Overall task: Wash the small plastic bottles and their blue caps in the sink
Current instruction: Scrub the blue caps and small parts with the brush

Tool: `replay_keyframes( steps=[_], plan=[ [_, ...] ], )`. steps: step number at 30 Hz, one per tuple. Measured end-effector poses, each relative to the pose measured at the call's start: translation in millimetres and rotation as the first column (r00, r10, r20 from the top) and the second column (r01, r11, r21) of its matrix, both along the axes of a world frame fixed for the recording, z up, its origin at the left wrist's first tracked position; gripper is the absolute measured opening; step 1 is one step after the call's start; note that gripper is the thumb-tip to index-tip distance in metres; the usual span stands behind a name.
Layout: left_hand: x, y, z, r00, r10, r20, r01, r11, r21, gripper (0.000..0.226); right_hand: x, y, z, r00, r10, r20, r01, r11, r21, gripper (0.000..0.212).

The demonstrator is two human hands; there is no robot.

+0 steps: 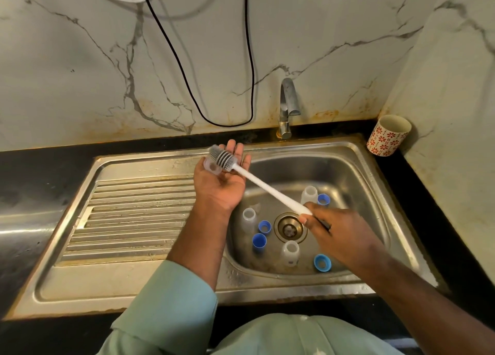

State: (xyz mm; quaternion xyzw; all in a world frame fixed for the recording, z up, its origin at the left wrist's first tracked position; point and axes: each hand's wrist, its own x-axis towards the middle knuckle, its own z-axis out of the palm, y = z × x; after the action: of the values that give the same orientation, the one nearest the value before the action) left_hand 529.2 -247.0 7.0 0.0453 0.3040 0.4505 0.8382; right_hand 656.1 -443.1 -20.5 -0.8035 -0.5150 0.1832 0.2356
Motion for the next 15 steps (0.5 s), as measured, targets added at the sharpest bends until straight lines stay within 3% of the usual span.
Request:
replay_keyframes(
  steps=[7,15],
  plan=[
    [-1.2,-0.5,-3.3,1.0,0.028,-0.005,-0.028,0.999,-0.026,0.042,-1.9,2.1,-3.1,0.998,0.062,0.024,-0.061,0.998,-0.018,0.029],
    [-0.9,1.9,-4.8,1.0,0.006,0.005,-0.006,0.999,-0.036,0.043,-2.6,4.4,-6.2,0.998,0.015,-0.058,-0.017,0.999,-0.027,0.024]
  ],
)
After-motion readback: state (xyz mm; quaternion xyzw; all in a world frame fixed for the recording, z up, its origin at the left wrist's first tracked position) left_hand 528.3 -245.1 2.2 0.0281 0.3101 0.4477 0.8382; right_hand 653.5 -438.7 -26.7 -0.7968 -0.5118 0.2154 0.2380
